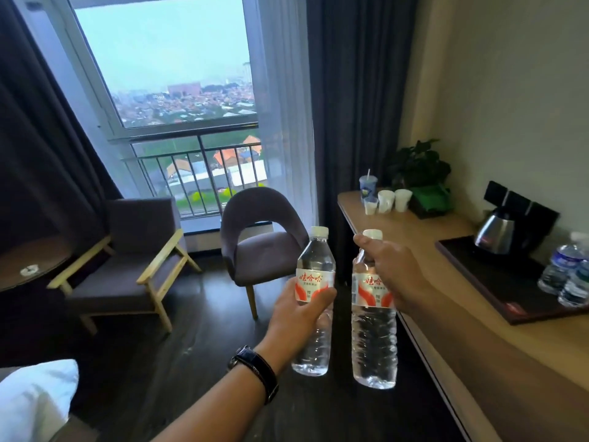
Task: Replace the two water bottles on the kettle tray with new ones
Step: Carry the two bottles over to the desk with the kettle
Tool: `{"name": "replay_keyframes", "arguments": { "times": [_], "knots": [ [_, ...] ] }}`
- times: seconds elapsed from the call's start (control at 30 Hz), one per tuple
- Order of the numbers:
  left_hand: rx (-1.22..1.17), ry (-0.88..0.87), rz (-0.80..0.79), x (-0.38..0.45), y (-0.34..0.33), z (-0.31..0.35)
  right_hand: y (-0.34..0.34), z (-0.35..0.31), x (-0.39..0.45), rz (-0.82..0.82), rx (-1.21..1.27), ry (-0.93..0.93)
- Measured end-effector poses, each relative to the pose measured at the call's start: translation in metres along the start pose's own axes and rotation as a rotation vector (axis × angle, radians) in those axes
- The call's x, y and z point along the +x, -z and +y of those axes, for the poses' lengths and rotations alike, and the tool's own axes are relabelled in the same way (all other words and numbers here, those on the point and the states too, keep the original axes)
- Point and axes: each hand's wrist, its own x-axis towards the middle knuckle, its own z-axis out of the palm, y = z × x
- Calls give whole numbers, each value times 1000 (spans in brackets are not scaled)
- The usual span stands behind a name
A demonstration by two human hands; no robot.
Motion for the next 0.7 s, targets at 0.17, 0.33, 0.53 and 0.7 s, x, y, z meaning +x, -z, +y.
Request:
{"name": "replay_keyframes", "arguments": {
  "times": [0.17,0.33,0.53,0.7],
  "knots": [
    [-26,-26,-62,100,1,-7,-10,1,77,41,22,25],
    [-44,-14,-195,205,-16,-16,-5,8,147,197,122,-11],
    [-79,-40,-469,299,-71,-10,36,13,204,477,102,-86],
    [-120,10,-690,344,-147,-9,93,28,223,717,32,-69]
  ]
}}
